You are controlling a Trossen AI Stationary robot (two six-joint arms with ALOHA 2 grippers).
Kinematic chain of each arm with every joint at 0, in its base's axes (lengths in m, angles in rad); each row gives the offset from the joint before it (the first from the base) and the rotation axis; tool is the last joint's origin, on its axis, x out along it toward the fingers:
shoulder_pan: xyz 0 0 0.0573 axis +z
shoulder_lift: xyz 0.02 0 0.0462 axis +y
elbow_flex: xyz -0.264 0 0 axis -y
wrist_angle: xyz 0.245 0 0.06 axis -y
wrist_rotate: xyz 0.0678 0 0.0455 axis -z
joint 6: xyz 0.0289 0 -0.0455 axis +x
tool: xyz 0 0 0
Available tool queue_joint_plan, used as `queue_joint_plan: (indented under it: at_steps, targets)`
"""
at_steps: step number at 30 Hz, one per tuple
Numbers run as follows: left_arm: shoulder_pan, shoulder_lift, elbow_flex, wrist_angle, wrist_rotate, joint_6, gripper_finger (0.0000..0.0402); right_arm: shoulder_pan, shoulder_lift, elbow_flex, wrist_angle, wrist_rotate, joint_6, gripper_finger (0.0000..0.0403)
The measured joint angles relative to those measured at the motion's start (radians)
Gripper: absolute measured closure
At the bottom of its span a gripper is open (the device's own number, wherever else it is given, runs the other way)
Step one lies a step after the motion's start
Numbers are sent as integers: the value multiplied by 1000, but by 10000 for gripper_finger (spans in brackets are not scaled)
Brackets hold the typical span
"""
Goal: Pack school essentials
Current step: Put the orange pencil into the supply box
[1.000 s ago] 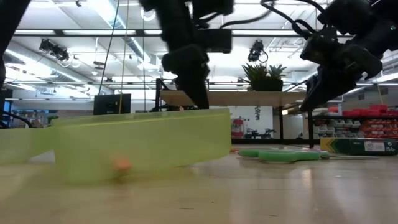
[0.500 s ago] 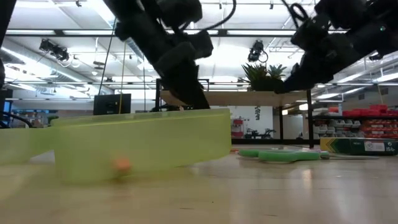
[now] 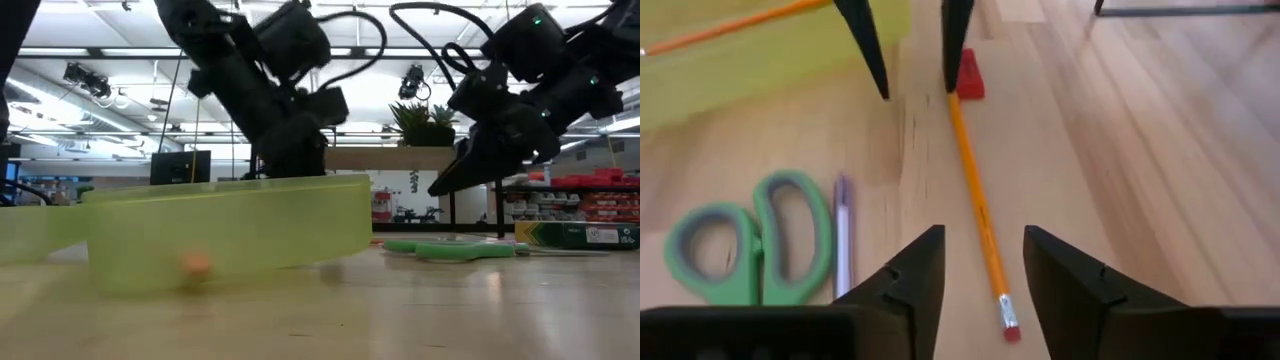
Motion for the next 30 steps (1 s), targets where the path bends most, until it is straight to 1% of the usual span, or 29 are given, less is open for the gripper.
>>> queue_joint_plan:
  at_steps: [7,13,17,22,30]
  targets:
    - [2,41,2,16,-1,18,239,-7,81,0,41,-13,-9,265]
    - [2,41,1,15,-1,19,240,-40,156,0,91,-17,-27,266]
    - [2,41,1,15,-2,29,242,-65,175,0,100,-19,-34,266]
    - [2,41,1,27,-11,45,249,-90,209,0,147,-91,-34,266]
    - [3,41,1,28,-42,71,258,-92,245,0,146,-92,-37,266]
